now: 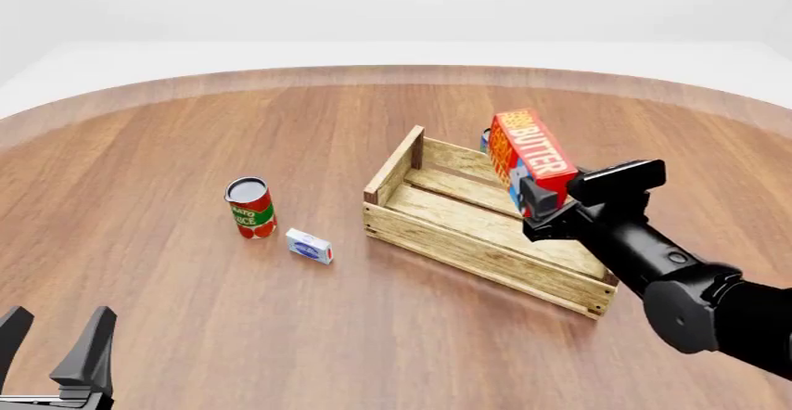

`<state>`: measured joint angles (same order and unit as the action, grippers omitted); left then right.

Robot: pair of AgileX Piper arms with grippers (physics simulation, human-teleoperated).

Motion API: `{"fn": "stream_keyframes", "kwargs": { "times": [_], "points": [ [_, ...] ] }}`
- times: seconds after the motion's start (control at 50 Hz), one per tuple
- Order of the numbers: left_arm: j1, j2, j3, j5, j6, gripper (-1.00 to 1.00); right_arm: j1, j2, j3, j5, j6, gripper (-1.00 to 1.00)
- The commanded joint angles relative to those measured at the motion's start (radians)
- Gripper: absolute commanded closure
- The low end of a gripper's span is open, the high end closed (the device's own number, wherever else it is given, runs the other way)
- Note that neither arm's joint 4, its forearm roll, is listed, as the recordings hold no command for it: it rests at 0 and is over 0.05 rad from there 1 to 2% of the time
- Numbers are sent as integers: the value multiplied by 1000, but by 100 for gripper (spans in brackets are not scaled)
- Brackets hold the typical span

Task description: Pick up the butter and put it in the tray.

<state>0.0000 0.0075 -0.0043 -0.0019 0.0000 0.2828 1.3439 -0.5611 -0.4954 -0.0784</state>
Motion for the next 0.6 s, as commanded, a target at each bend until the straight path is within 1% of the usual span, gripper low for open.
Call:
{"fn": "stream_keyframes", "kwargs": {
  "times": [0.02,0.6],
  "points": [
    [0,0,0,0,0,-100,0,22,-24,-21,18,100],
    [0,0,0,0,0,-100,2,115,-58,-52,27,100]
  ]
}}
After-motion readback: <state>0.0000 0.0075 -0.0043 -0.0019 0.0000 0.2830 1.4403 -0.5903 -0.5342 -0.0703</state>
